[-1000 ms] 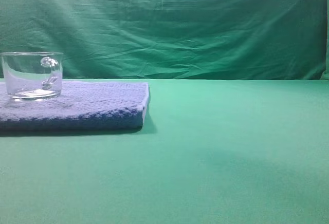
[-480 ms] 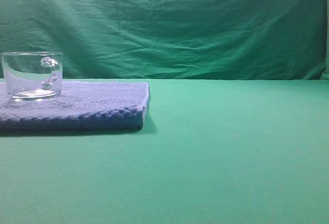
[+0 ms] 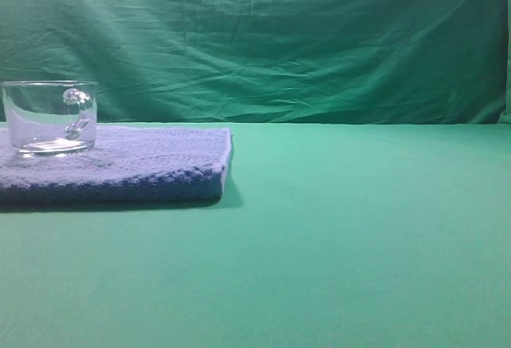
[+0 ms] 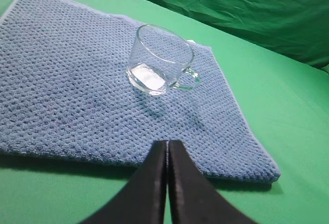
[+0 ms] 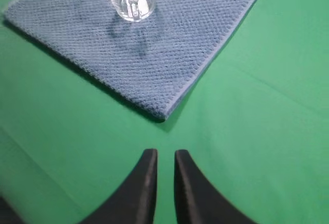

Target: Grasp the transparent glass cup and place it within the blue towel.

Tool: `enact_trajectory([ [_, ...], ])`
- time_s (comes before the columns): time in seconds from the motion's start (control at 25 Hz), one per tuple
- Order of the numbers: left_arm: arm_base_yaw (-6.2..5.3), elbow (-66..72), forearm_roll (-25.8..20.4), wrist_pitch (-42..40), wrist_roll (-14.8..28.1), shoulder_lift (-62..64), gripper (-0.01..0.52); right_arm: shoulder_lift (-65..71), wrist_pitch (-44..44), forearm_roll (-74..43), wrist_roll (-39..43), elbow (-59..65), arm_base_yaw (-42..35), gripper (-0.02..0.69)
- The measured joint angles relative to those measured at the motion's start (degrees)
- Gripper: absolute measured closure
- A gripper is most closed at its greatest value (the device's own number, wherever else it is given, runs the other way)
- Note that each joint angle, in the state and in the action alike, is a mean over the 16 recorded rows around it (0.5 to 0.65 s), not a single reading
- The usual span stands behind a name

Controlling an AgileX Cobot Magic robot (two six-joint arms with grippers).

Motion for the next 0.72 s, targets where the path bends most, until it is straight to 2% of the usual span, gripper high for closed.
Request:
enact_trajectory([
  [0.32, 0.0, 0.0, 0.0, 0.0, 0.0, 0.0, 0.514, -4.89, -3.62, -3.96, 0.04, 2.6, -4.53, 0.611],
  [0.72, 0.0, 0.0, 0.0, 0.0, 0.0, 0.0, 0.514, -15.32, -18.54, -5.19, 0.04, 17.69, -22.56, 0.611],
])
